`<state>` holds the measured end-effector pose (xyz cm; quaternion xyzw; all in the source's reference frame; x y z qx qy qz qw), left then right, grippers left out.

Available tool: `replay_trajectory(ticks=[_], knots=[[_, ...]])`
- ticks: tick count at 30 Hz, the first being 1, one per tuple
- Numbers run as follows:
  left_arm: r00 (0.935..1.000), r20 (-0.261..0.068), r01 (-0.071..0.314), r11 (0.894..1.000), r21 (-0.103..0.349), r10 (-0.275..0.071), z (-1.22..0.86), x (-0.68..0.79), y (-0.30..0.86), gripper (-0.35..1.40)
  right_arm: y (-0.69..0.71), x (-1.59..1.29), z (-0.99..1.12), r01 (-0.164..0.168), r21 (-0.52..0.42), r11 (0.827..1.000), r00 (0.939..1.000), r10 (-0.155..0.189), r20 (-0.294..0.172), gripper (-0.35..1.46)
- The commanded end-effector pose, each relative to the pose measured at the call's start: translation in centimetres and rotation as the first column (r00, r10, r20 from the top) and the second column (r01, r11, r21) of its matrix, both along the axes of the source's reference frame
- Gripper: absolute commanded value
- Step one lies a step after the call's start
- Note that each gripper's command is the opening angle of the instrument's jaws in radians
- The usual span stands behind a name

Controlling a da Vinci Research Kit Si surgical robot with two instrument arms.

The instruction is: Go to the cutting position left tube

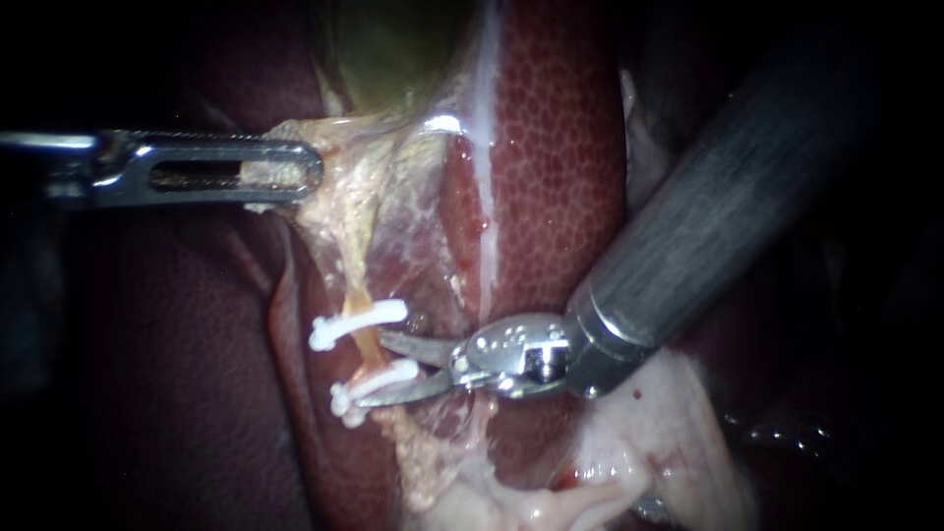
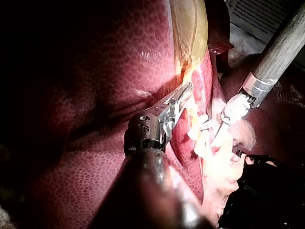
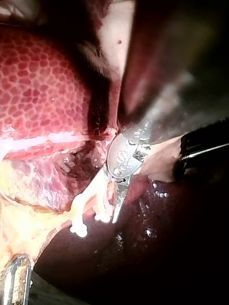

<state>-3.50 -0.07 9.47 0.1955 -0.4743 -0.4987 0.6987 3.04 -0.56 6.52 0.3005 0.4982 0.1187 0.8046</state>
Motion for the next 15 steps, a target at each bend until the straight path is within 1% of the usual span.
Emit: replay_trajectory(ticks=[1,7,12,15], knots=[[1.0,-0.001,0.0,1.0,0.0,0.0,0.0,0.0,0.0,-0.35,0.0,0.0,-0.01,0.005,0.001,1.0,1.0,-0.005,-0.004,1.43],[1.0,-0.001,0.0,1.0,0.0,0.0,0.0,0.0,0.0,-0.35,0.0,0.05,-0.1,0.036,0.01,0.999,0.999,-0.036,-0.025,1.43],[1.0,-0.001,0.001,1.0,0.0,-0.001,0.0,-0.02,0.0,-0.35,0.01,0.13,-0.11,0.049,0.019,0.999,0.9982,-0.048,-0.034,1.43],[1.0,-0.002,0.002,1.0,0.0,-0.002,0.0,-0.04,-0.01,-0.35,0.02,0.17,-0.1,0.048,0.029,0.998,0.9982,-0.047,-0.036,1.42]])
